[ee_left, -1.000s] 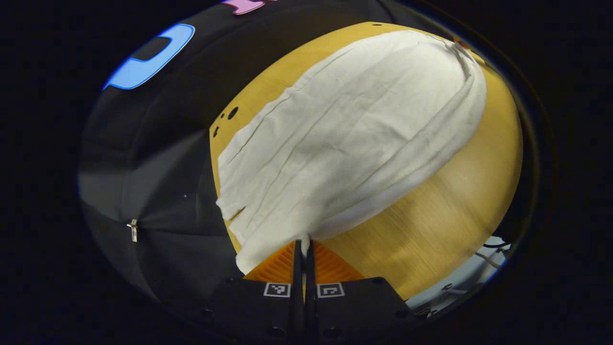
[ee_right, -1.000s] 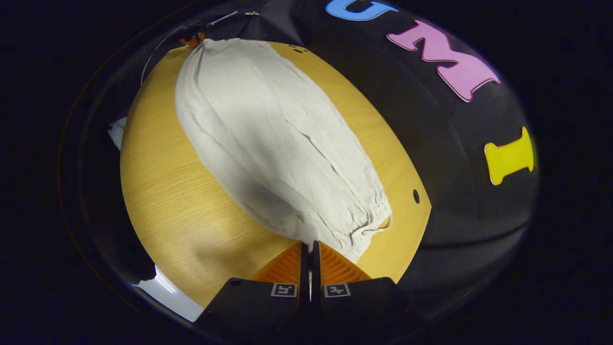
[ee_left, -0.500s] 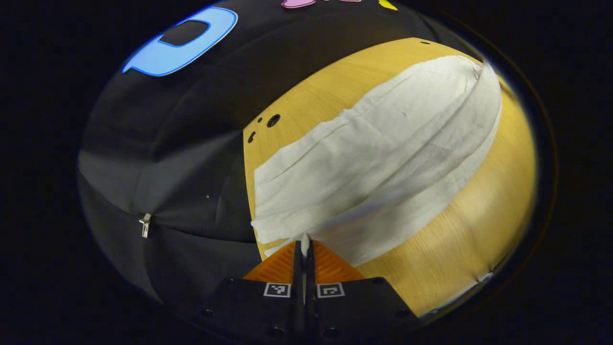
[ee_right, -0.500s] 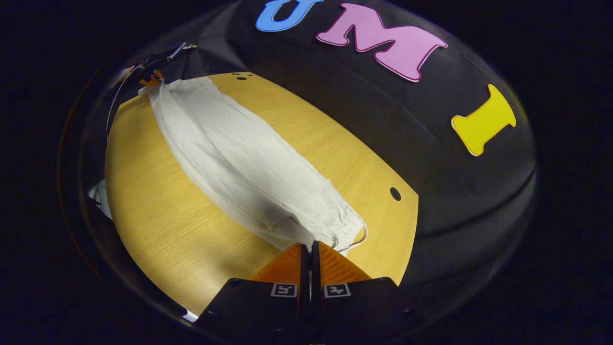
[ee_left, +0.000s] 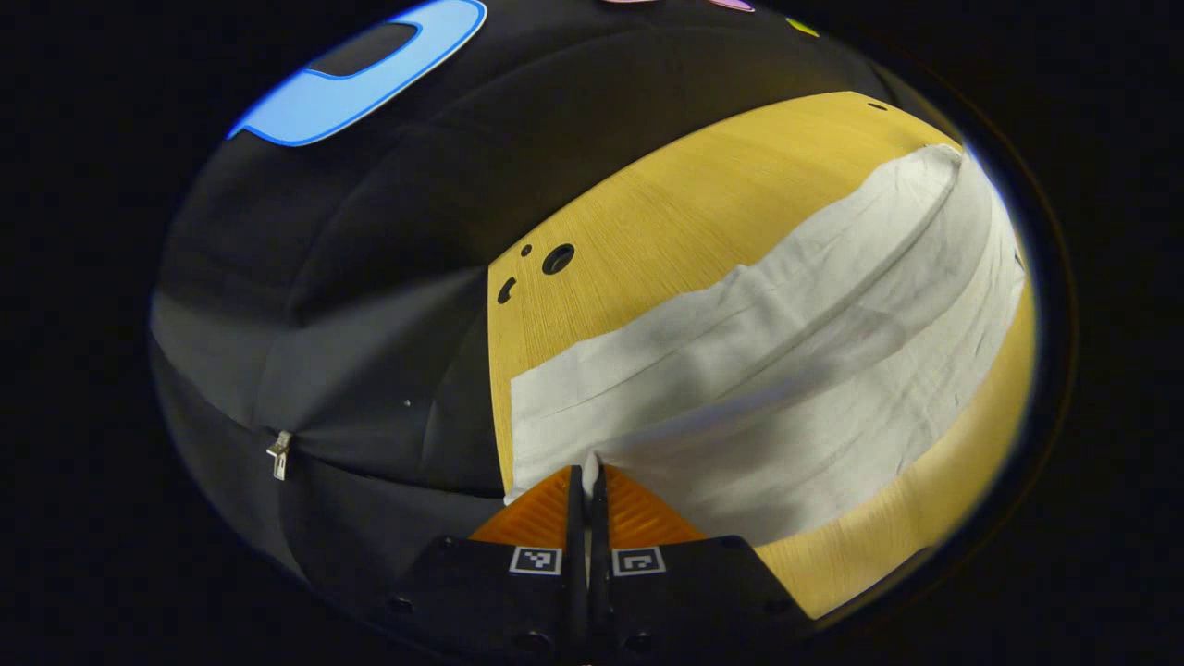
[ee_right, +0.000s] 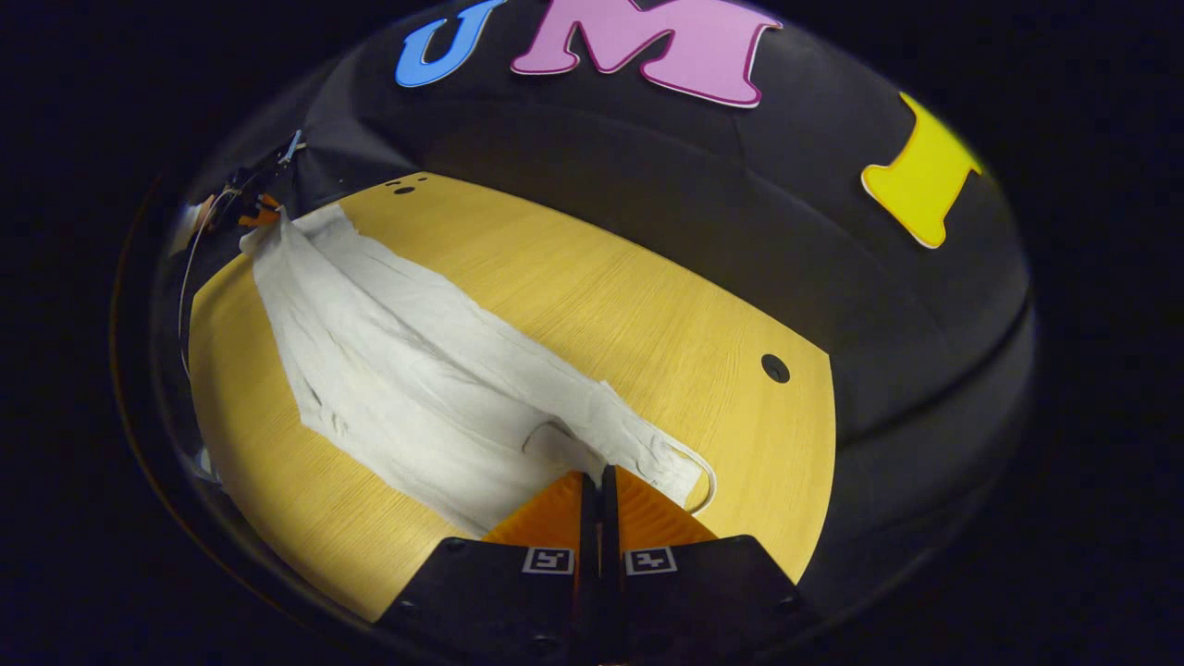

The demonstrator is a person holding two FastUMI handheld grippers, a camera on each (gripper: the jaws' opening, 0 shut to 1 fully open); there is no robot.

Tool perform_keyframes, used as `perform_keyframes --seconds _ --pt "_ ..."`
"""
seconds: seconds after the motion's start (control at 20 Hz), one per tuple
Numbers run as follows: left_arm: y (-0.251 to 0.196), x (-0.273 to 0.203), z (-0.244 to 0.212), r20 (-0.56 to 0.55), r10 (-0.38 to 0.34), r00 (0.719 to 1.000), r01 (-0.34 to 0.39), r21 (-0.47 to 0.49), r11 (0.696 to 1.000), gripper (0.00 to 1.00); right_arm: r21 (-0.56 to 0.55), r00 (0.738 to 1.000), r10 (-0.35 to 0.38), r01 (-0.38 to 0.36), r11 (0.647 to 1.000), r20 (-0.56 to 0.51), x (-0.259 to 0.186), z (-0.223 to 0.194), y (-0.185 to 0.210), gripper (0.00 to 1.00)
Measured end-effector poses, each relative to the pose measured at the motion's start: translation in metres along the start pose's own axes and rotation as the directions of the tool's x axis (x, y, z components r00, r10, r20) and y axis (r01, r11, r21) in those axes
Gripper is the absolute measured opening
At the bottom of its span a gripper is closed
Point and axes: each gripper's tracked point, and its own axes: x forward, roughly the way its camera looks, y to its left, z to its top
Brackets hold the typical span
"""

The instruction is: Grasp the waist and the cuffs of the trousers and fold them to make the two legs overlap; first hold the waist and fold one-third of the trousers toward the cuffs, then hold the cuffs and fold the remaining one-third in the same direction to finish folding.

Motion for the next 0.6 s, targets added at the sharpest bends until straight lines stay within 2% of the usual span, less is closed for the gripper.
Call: perform_keyframes --seconds 0.25,0.45,0.55,0.6 --pt "-0.01 0.036 0.007 -0.064 -0.024 0.998 0.025 0.018 1.0 0.06 0.135 0.997 0.05 -0.041 0.99 -0.063 0.041 -0.012 -0.003 0.05" --pt "-0.017 0.049 0.006 -0.094 -0.04 0.995 0.042 0.021 0.999 0.05 0.294 0.992 0.076 -0.043 0.955 -0.103 0.064 -0.023 -0.005 0.06" --pt "-0.02 0.054 0.002 -0.109 -0.053 0.993 0.055 0.019 0.998 0.06 0.345 0.988 0.072 -0.022 0.938 -0.134 0.071 -0.031 -0.009 0.12" --pt "-0.02 0.055 0.001 -0.109 -0.05 0.993 0.052 0.016 0.999 0.06 0.372 0.989 0.076 -0.022 0.928 -0.129 0.073 -0.03 -0.007 0.22"
